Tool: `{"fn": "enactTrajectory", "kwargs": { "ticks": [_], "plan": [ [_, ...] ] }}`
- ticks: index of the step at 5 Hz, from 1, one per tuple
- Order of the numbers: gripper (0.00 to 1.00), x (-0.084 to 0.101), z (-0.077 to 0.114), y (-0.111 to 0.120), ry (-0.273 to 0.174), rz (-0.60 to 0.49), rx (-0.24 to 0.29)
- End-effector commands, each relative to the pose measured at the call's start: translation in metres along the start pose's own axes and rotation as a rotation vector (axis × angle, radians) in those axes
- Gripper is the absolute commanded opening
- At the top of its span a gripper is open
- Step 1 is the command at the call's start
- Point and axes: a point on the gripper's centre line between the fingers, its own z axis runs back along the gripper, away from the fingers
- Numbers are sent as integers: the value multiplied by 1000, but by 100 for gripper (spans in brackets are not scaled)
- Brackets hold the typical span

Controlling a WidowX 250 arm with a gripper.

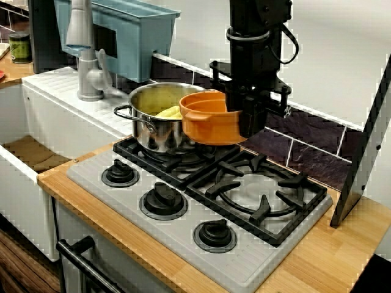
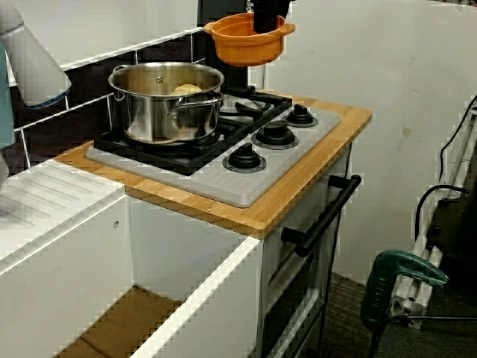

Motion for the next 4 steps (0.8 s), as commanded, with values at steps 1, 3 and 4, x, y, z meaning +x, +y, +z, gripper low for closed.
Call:
{"fn": "enactTrajectory", "kwargs": {
  "ticks": [1, 3, 4],
  "plan": [
    [0, 9, 40, 1, -104, 6, -24],
    [0, 14, 21, -11, -97, 3, 15],
    [0, 18, 5, -17, -84, -4, 33]
  ]
}}
